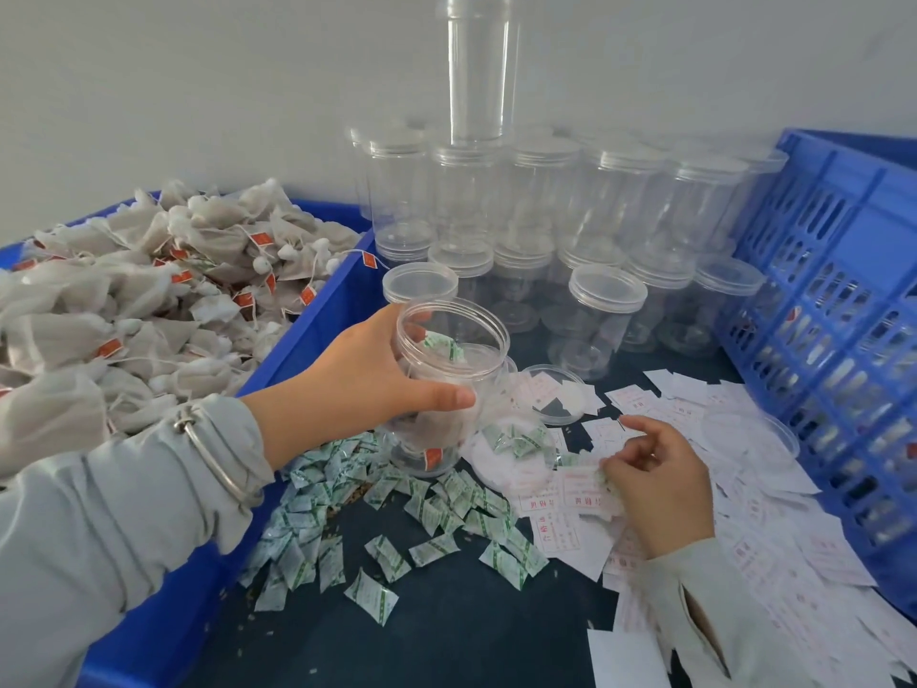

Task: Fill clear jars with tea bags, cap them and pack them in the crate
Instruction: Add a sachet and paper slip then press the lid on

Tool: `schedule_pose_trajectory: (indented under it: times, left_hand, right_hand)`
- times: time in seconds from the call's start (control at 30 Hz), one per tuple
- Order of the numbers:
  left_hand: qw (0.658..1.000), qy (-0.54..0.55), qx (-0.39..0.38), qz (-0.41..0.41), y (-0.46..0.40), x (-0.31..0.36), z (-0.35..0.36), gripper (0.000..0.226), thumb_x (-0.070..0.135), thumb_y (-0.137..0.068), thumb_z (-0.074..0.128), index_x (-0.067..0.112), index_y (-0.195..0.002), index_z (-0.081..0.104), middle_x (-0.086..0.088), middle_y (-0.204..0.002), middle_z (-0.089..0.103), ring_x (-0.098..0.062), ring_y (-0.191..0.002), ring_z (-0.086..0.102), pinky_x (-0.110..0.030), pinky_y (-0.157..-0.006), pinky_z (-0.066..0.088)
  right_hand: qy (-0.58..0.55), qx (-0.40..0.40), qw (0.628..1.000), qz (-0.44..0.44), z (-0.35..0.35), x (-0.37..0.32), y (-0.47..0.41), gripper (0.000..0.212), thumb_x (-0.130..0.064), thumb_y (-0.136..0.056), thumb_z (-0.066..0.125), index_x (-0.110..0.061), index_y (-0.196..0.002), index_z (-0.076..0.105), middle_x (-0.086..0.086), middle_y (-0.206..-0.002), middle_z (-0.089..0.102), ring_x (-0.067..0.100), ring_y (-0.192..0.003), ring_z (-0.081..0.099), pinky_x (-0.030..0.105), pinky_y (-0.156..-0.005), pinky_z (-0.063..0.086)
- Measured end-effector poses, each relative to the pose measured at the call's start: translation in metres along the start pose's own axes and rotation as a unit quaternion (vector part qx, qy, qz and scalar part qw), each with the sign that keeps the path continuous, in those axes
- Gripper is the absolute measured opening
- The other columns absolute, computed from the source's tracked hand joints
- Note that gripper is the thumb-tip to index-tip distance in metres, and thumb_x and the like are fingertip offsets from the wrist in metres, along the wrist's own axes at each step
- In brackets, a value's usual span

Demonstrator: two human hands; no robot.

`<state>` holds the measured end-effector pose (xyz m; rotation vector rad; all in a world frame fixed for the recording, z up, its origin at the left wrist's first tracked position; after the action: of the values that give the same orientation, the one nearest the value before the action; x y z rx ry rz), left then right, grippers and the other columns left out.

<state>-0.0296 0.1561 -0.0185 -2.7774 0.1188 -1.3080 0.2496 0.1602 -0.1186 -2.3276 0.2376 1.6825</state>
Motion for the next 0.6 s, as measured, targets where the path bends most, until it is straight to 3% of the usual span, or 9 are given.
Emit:
schedule_pose_trajectory:
  times: [0.17, 0.27, 0.43, 0.6]
  left_hand:
    - [1.000, -0.006, -0.016, 0.004, 0.003, 0.000, 0.005, 0.081, 0.072, -0.032, 0.068, 0.054, -0.104, 0.036, 0.035, -0.098, 0.049, 0.021, -0.088, 0.047, -0.003, -0.067, 0.035]
    - [1.000, -0.006, -0.025, 0.006, 0.004, 0.002, 0.006, 0.081, 0.075, -0.029, 0.066, 0.055, -0.102, 0.036, 0.034, -0.099, 0.049, 0.020, -0.089, 0.048, 0.000, -0.064, 0.037]
    - [0.999, -0.009, -0.041, 0.017, 0.006, 0.004, 0.010, 0.092, 0.074, -0.030, 0.067, 0.049, -0.113, 0.036, 0.030, -0.107, 0.050, 0.013, -0.094, 0.052, 0.001, -0.065, 0.040]
    - [0.998, -0.027, -0.056, 0.019, 0.007, 0.004, 0.013, 0.102, 0.069, -0.038, 0.072, 0.033, -0.129, 0.043, 0.020, -0.118, 0.055, 0.000, -0.106, 0.055, -0.022, -0.090, 0.047]
  right_hand:
    - [-0.090, 0.053, 0.994, 0.000, -0.015, -0.001, 0.000, 0.036, 0.010, -0.077, 0.064, -0.021, -0.095, 0.062, -0.002, -0.068, 0.054, -0.003, -0.054, 0.053, 0.004, -0.053, 0.042]
    - [-0.102, 0.080, 0.992, -0.009, -0.023, -0.005, 0.000, 0.030, 0.007, -0.080, 0.066, -0.014, -0.102, 0.063, -0.002, -0.071, 0.055, -0.001, -0.059, 0.054, 0.002, -0.056, 0.043]
    - [-0.125, 0.117, 0.982, -0.083, -0.031, -0.042, 0.007, 0.026, 0.002, -0.082, 0.068, -0.018, -0.097, 0.062, -0.004, -0.074, 0.055, -0.011, -0.061, 0.055, 0.000, -0.062, 0.043]
    - [-0.177, 0.154, 0.954, -0.189, -0.033, -0.107, 0.020, 0.027, 0.003, -0.082, 0.066, -0.021, -0.093, 0.062, -0.013, -0.070, 0.059, -0.012, -0.068, 0.060, 0.001, -0.064, 0.044]
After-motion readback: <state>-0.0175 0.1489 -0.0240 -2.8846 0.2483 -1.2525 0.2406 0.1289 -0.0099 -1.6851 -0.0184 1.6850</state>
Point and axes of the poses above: each hand's wrist, its own y-axis away from the middle knuckle, its own z-axis out of the palm, x = y × z, the point moved 10 cm from there along -y, towards the middle knuckle
